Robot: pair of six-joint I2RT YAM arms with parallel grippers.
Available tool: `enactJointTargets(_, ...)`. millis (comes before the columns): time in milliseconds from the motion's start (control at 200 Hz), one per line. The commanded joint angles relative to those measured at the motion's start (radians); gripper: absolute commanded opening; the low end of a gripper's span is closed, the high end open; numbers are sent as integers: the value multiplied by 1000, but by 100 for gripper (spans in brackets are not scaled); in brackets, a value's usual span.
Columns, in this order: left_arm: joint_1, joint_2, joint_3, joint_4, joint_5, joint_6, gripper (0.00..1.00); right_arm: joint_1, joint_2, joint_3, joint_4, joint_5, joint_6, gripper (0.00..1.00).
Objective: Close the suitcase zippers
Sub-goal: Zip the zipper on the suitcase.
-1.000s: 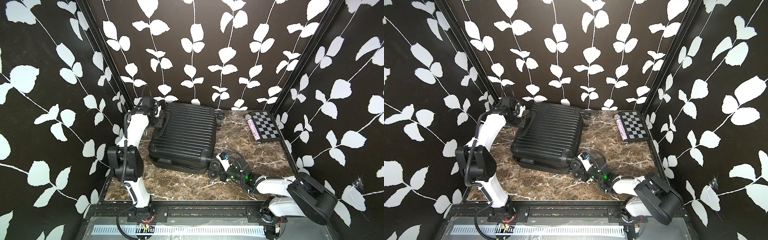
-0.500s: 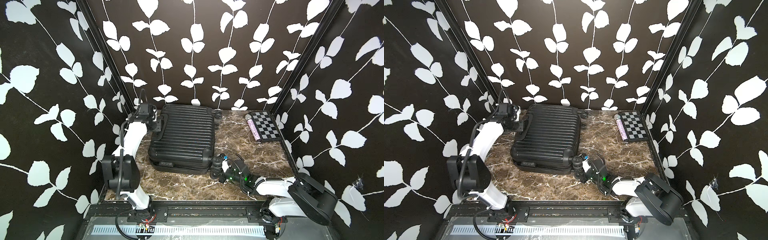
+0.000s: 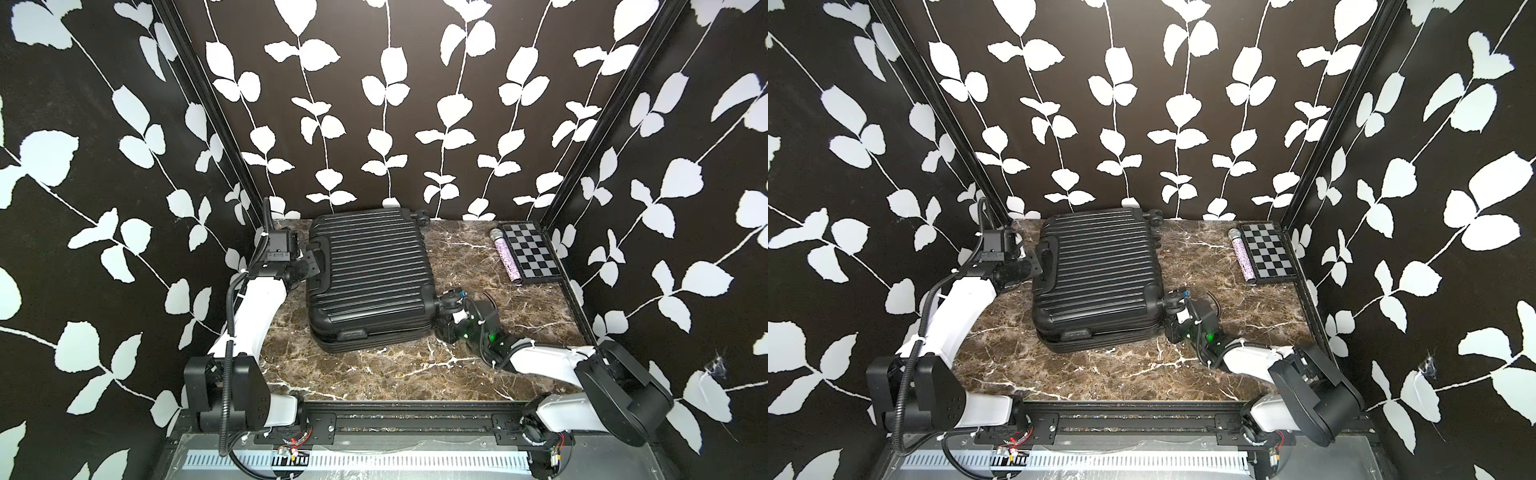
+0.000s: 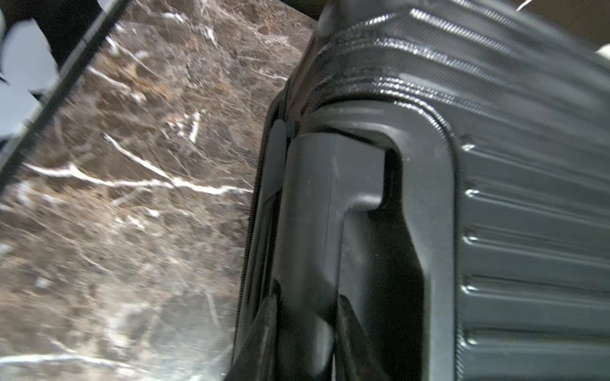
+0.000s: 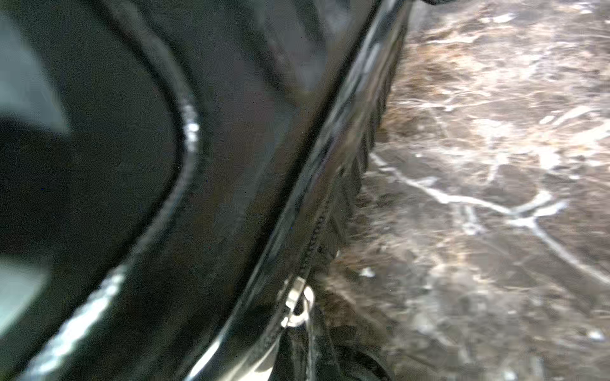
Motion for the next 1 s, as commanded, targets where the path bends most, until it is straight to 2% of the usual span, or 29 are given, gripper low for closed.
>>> enactJointTargets(0,-18,-25,-29,70,45,-287,0,-46,36,80,20,-133,-80,0)
enactJointTargets(185,-31,-41,5,35,15,-348,0,-85,66,96,5,-170,-97,0)
enactJointTargets(345,-29,-25,107,-76,-12,-361,0,-84,1,39,-26,-180,-108,0)
enactJointTargets(515,-30,-24,167,-93,-10,-385,0,-83,-101,-35,-56,-201,-103,0)
enactJointTargets(760,-42,-56,108,-31,-28,-429,0,-78,-211,-120,-39,-263,-44,0)
enactJointTargets(990,-79,-67,75,-1,-75,-430,0,-29,-182,-110,-7,-262,-10,0)
